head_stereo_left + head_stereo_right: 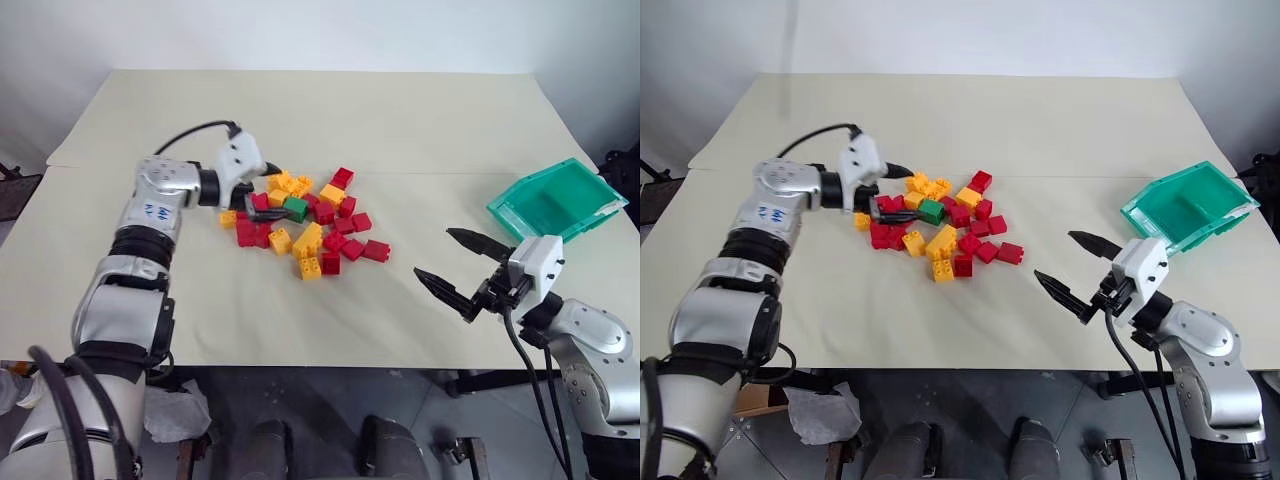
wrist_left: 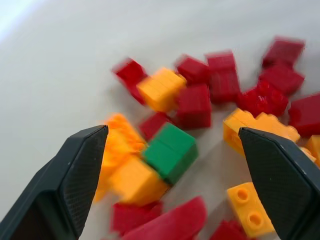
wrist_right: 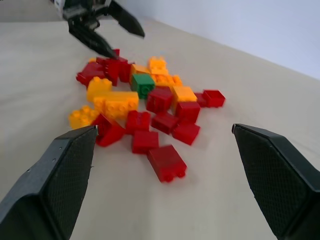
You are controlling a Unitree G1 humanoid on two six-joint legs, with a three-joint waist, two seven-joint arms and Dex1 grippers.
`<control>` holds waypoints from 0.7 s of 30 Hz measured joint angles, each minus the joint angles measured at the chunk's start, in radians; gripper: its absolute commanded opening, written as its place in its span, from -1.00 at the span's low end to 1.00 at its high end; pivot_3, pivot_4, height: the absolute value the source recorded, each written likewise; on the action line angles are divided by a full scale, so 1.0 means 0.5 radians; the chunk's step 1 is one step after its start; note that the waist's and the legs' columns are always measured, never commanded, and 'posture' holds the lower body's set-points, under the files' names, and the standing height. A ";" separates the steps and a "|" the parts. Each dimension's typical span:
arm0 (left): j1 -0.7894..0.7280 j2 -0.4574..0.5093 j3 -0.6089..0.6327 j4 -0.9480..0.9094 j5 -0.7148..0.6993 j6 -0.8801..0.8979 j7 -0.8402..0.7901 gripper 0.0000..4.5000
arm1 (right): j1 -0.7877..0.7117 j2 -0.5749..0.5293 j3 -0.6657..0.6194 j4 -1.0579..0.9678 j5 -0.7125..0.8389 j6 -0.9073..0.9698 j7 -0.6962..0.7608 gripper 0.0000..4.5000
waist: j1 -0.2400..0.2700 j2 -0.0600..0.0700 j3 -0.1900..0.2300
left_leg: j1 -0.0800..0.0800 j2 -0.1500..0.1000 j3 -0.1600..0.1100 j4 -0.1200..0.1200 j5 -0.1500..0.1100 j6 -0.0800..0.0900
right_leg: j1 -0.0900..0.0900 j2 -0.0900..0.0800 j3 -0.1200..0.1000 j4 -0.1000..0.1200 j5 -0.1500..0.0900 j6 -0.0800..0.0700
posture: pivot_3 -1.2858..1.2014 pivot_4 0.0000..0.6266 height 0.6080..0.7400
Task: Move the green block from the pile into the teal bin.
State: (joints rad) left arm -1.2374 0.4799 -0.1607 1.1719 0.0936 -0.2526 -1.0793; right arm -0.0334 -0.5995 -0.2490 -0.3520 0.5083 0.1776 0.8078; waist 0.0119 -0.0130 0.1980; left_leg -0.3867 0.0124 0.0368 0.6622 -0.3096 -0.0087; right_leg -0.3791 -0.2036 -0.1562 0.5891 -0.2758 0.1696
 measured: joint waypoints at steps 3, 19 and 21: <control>-0.065 -0.020 -0.103 0.149 0.149 -0.080 0.045 0.97 | 0.083 0.000 -0.022 -0.038 0.000 -0.001 -0.030 1.00 | -0.005 0.000 0.000 | -0.001 0.000 0.000 0.001 0.000 0.000 | -0.001 0.000 0.000 0.000 0.000 0.000 | 0.03 -0.52 1.00; -0.223 -0.303 -0.144 0.360 0.436 0.088 0.486 0.97 | 0.216 0.050 -0.079 -0.229 0.021 -0.002 -0.189 1.00 | 0.024 -0.001 0.000 | -0.002 0.000 0.000 0.005 -0.001 0.001 | 0.000 -0.001 0.001 0.001 0.000 0.000 | 0.03 -0.52 1.00; -0.223 -0.327 -0.125 0.363 0.438 0.157 0.487 0.97 | 0.235 0.050 -0.082 -0.243 0.024 -0.002 -0.206 1.00 | 0.023 -0.001 0.000 | -0.002 0.000 0.000 0.004 -0.001 0.001 | 0.000 0.000 0.001 0.001 0.000 0.000 | 0.03 -0.52 1.00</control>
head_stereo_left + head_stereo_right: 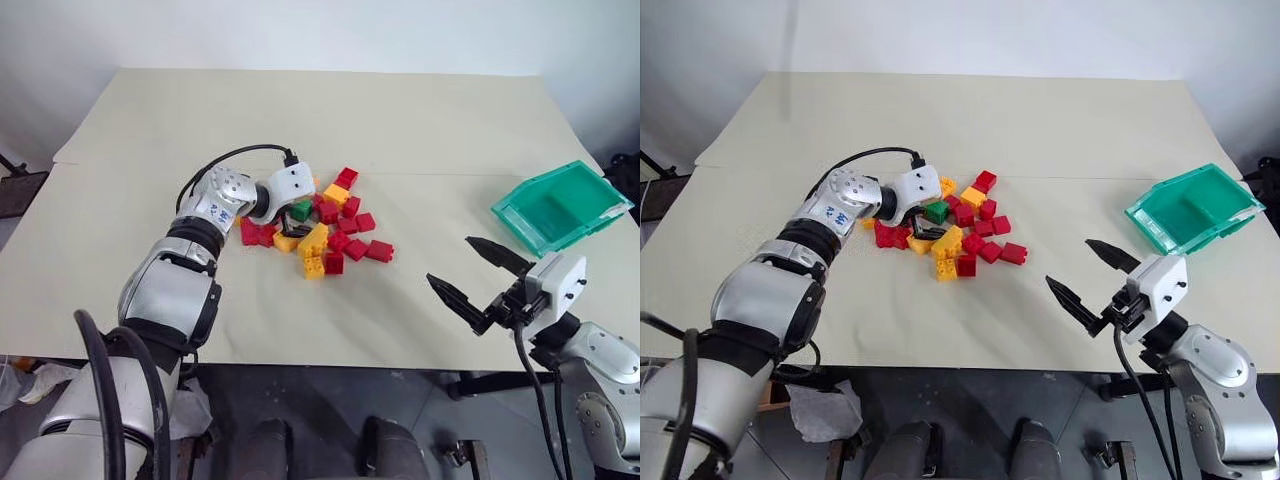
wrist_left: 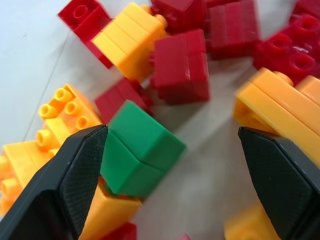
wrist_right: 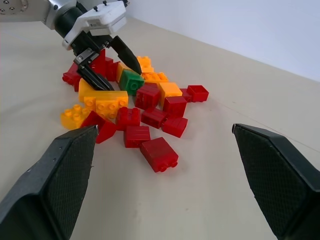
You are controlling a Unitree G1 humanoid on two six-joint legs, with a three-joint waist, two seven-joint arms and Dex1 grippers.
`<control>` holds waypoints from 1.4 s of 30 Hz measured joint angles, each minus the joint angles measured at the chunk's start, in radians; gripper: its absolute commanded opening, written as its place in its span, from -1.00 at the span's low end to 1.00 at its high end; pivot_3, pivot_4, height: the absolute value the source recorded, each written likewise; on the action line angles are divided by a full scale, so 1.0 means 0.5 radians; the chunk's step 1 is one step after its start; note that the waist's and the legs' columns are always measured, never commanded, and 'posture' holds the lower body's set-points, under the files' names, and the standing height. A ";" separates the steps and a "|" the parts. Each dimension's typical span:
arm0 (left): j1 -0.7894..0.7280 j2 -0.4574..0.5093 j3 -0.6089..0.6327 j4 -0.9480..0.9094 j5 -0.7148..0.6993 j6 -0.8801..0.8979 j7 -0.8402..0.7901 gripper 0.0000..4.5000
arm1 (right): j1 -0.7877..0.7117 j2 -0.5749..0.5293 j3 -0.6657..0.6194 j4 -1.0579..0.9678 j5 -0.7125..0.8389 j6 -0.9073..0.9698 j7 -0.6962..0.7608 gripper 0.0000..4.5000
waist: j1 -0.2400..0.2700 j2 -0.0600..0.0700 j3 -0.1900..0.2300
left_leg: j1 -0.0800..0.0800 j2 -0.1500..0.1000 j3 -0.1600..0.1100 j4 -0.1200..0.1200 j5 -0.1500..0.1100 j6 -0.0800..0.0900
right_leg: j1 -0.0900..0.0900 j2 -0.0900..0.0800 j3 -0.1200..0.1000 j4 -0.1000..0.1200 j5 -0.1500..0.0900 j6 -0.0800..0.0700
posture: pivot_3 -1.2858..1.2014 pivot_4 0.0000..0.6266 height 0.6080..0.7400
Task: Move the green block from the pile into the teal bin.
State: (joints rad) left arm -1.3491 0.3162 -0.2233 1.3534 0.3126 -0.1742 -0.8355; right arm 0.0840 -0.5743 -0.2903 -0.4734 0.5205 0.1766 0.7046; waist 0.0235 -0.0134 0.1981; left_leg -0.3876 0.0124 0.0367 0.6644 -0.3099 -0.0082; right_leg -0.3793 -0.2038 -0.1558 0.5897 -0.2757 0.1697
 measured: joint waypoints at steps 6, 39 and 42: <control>-0.021 -0.016 0.087 -0.009 -0.023 0.186 -0.036 0.48 | 0.042 0.001 -0.003 -0.072 0.031 0.007 -0.048 1.00 | -0.005 0.000 0.000 | 0.001 0.000 0.000 0.000 0.000 0.000 | 0.000 0.000 0.000 0.001 0.000 0.000 | 0.03 -0.52 1.00; 0.245 0.261 0.570 -0.323 -0.603 -0.016 -1.057 -0.28 | 0.021 0.090 0.077 -0.078 0.054 0.026 -0.091 1.00 | -0.020 0.000 0.000 | 0.002 0.001 0.000 0.004 0.000 0.000 | 0.001 0.000 0.001 0.003 0.000 0.000 | 0.03 -0.52 1.00; 0.249 0.286 0.516 -0.400 -0.574 -0.065 -0.974 -0.28 | 0.020 0.093 0.103 -0.074 0.054 0.026 -0.081 1.00 | -0.016 0.000 -0.001 | 0.002 0.001 0.000 0.004 0.000 0.000 | 0.001 0.000 0.001 0.003 0.000 0.000 | 0.03 -0.52 1.00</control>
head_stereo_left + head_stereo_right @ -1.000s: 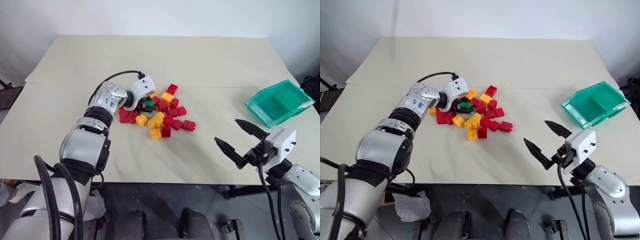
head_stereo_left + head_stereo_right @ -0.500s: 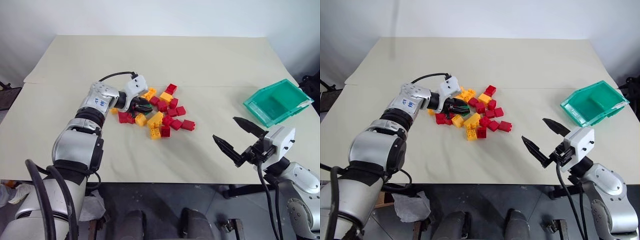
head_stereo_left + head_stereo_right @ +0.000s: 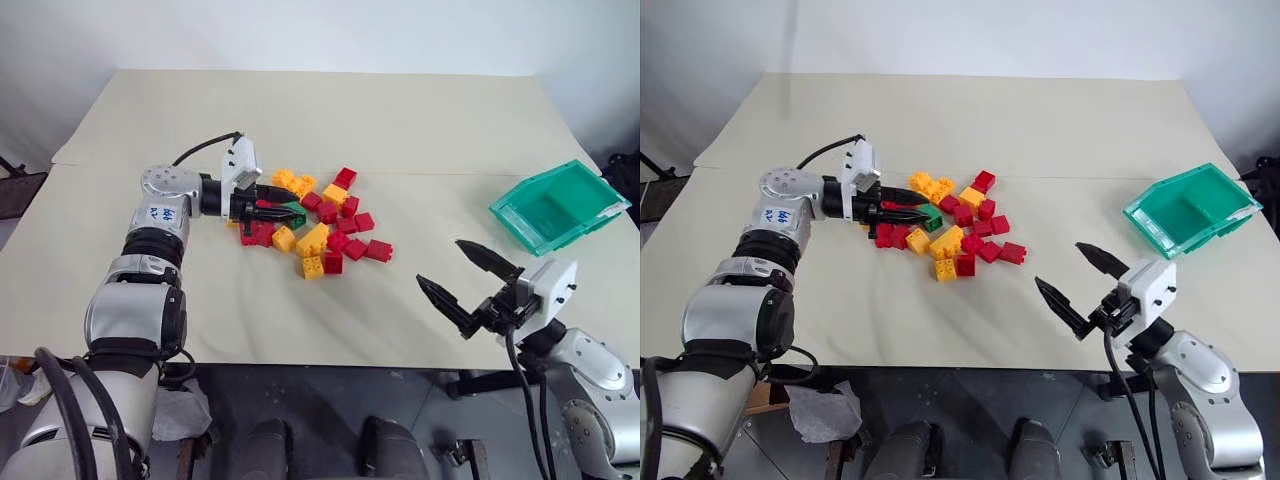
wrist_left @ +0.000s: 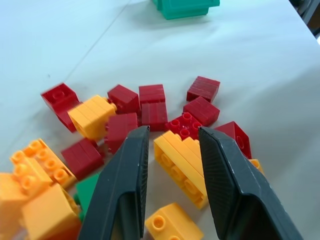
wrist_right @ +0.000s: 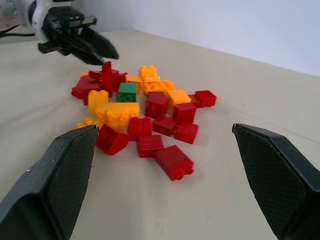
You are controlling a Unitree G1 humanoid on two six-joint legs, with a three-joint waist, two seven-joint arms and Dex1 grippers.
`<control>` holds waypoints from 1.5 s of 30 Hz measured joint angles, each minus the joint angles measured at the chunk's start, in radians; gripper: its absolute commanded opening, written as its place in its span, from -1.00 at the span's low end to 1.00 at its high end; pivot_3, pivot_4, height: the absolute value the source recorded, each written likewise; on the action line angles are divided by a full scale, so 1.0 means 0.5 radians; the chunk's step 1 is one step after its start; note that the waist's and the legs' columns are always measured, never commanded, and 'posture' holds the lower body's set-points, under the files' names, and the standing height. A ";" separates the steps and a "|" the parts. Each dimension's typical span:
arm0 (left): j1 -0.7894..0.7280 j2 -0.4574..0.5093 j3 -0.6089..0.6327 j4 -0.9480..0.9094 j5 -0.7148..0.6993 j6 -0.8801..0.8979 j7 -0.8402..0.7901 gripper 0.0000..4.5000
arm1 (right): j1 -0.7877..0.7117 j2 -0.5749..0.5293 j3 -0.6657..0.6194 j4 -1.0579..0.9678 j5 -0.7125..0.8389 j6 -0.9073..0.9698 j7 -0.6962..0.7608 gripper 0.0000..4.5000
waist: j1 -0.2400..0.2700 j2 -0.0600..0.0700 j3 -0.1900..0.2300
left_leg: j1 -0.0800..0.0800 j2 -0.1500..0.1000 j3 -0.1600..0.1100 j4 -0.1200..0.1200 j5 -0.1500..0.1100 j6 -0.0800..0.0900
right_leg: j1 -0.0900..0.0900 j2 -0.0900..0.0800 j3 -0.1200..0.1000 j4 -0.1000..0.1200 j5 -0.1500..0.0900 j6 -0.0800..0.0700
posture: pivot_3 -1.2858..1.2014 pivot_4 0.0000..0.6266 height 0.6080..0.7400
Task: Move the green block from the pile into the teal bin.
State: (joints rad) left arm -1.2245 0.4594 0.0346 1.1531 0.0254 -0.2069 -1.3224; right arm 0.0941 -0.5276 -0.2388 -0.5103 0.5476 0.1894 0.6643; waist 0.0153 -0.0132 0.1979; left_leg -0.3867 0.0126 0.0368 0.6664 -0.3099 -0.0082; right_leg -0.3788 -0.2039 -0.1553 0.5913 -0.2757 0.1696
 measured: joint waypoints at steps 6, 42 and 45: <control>-0.001 0.091 -0.154 0.048 0.204 -0.125 0.368 0.39 | -0.015 0.000 0.001 0.015 0.000 0.000 0.006 1.00 | -0.001 0.000 0.000 | 0.000 0.000 0.000 0.000 0.000 0.000 | 0.000 0.000 0.000 0.001 0.000 0.000 | 0.03 -0.52 1.00; -0.244 -0.183 -0.604 0.394 0.747 0.015 0.667 -0.21 | -0.077 0.005 0.024 0.003 -0.006 0.030 -0.087 1.00 | 0.021 0.001 -0.003 | 0.001 0.000 0.000 0.002 -0.001 0.001 | 0.002 0.000 0.000 0.000 0.000 0.000 | 0.03 -0.52 1.00; -0.233 -0.185 -0.562 0.397 0.729 0.013 0.651 -0.21 | -0.077 0.005 0.023 -0.001 0.009 0.034 -0.091 1.00 | 0.022 0.001 -0.003 | 0.000 -0.001 0.000 0.002 -0.001 0.001 | 0.002 0.000 0.000 0.000 0.000 0.000 | 0.03 -0.52 1.00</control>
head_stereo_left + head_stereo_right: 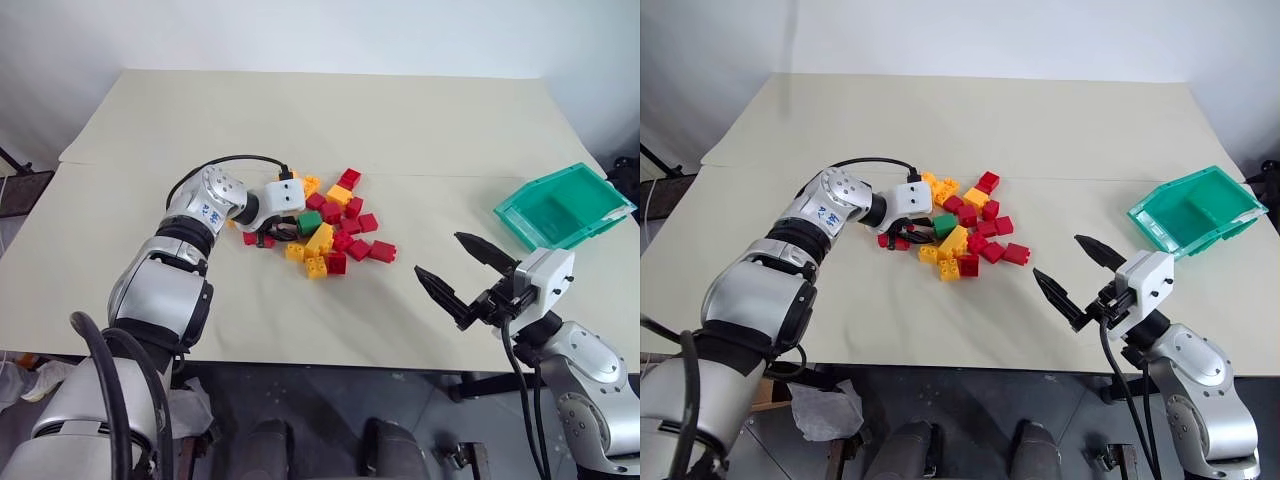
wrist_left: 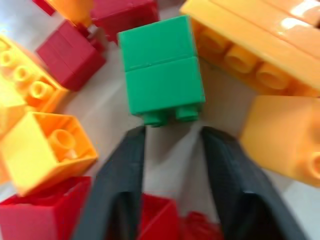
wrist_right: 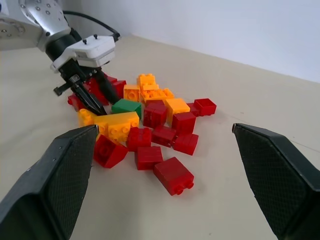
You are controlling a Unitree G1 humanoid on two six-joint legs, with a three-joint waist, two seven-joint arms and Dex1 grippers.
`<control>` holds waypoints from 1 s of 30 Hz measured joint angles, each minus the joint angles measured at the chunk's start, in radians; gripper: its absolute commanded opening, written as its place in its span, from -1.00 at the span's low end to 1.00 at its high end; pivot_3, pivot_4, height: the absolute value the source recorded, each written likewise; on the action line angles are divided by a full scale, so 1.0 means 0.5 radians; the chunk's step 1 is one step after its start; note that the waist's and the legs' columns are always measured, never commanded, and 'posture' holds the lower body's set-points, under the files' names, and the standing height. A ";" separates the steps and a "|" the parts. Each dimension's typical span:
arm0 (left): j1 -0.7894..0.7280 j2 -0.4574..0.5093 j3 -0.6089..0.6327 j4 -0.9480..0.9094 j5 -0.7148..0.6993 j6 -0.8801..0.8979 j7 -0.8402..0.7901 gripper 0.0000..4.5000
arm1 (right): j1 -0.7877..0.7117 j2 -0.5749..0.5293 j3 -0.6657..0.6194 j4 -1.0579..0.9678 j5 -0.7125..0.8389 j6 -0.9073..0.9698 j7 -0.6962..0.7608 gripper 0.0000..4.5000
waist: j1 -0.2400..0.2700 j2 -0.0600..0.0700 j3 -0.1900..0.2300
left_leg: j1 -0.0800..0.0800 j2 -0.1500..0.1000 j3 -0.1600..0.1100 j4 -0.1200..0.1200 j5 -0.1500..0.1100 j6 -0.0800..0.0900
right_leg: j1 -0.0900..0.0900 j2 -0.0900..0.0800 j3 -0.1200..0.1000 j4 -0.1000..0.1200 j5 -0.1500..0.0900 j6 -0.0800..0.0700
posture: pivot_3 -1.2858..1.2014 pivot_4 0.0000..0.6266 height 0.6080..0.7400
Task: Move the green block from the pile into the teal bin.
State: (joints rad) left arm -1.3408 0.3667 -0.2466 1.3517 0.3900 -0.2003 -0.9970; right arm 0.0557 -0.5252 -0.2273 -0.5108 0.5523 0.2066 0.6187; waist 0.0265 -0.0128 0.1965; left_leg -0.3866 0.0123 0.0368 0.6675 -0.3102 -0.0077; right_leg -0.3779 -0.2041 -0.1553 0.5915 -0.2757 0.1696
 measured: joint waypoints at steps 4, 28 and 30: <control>0.014 -0.025 0.119 0.001 -0.100 -0.017 0.007 -0.21 | -0.001 0.000 0.000 0.000 0.006 0.006 0.000 1.00 | -0.005 0.000 0.000 | -0.001 0.000 0.000 0.000 0.000 0.000 | -0.001 0.000 0.000 0.000 0.000 0.000 | 0.03 -0.52 1.00; 0.097 -0.166 0.304 0.000 -0.224 0.029 0.316 0.83 | -0.058 0.000 0.003 0.001 0.014 0.030 0.007 1.00 | -0.009 0.000 0.000 | -0.001 0.000 0.000 -0.001 0.000 0.000 | -0.001 0.001 0.000 0.000 0.000 0.000 | 0.03 -0.52 1.00; 0.097 -0.178 0.300 0.000 -0.223 0.044 0.318 0.65 | -0.042 0.000 0.003 0.001 0.014 0.031 0.002 1.00 | -0.013 0.000 0.000 | 0.000 0.001 0.000 -0.002 0.000 0.000 | -0.001 0.001 0.000 0.000 0.000 0.000 | 0.03 -0.52 1.00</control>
State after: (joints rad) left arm -1.2923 0.2776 -0.0968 1.3516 0.2786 -0.1785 -0.8382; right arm 0.0349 -0.5254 -0.2257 -0.5105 0.5593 0.2221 0.6197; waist 0.0201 -0.0129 0.1967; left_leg -0.3869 0.0125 0.0369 0.6668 -0.3103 -0.0076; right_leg -0.3785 -0.2038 -0.1554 0.5914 -0.2757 0.1696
